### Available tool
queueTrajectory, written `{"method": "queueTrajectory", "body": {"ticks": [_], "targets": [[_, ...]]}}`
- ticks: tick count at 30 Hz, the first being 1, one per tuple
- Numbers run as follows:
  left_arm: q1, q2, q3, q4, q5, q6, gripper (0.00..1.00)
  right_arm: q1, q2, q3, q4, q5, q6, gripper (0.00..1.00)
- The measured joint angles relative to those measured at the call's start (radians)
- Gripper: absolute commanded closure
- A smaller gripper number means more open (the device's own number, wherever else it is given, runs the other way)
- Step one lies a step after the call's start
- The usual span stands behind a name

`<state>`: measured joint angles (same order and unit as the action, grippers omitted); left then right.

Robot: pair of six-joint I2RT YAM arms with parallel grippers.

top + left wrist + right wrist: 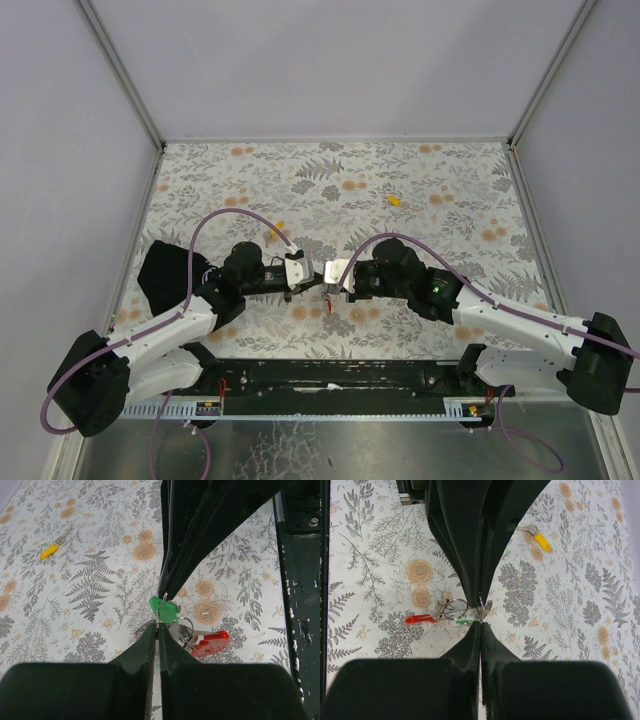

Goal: Put the keys on the keyring

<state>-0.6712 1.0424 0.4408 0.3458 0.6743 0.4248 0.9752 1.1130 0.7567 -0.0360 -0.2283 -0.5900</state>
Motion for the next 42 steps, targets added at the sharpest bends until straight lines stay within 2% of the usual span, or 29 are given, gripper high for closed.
{"method": "queueTrajectory", "body": {"ticks": [42], "targets": [[0.000, -0.011, -0.015, 0.021, 0.014, 0.001, 1.00, 0.000, -0.011, 0.000, 0.000, 0.002, 0.023, 1.00]]}}
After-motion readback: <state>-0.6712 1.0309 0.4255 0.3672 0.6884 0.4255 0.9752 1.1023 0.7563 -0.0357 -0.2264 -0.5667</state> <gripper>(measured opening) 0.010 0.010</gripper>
